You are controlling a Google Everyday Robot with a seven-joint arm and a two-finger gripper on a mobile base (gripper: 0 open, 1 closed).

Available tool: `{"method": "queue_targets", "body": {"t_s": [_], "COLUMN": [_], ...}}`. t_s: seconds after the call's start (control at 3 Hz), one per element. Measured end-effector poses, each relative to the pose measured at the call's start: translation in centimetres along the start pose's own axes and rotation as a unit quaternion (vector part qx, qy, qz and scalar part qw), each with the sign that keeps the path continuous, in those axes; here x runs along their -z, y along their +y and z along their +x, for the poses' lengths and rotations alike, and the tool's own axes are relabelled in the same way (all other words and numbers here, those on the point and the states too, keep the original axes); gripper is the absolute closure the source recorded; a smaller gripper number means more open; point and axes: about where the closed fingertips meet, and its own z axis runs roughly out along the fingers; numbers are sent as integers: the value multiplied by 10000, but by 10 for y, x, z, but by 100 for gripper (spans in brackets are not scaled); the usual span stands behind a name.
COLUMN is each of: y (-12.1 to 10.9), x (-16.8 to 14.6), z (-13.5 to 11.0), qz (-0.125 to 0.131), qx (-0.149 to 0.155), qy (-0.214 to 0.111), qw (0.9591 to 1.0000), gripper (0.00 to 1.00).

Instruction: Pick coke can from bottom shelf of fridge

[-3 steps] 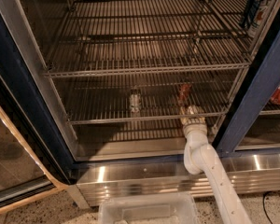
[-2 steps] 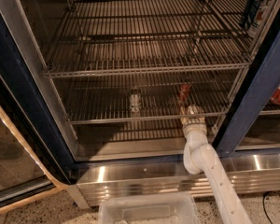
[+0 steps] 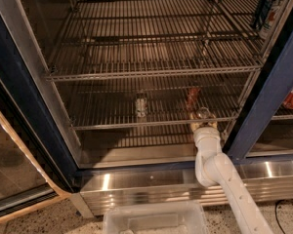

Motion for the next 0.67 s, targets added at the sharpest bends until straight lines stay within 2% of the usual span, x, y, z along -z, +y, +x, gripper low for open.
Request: {"method": "queue_targets", "body": {"t_s": [0.33,0.67], "y": [5,7], "x": [54,57], "z": [-25,-26], "qz": [-242,-276], "qx": [28,6], "qy": [94,116], "qw": [9997,9996], "gripper": [100,100]}}
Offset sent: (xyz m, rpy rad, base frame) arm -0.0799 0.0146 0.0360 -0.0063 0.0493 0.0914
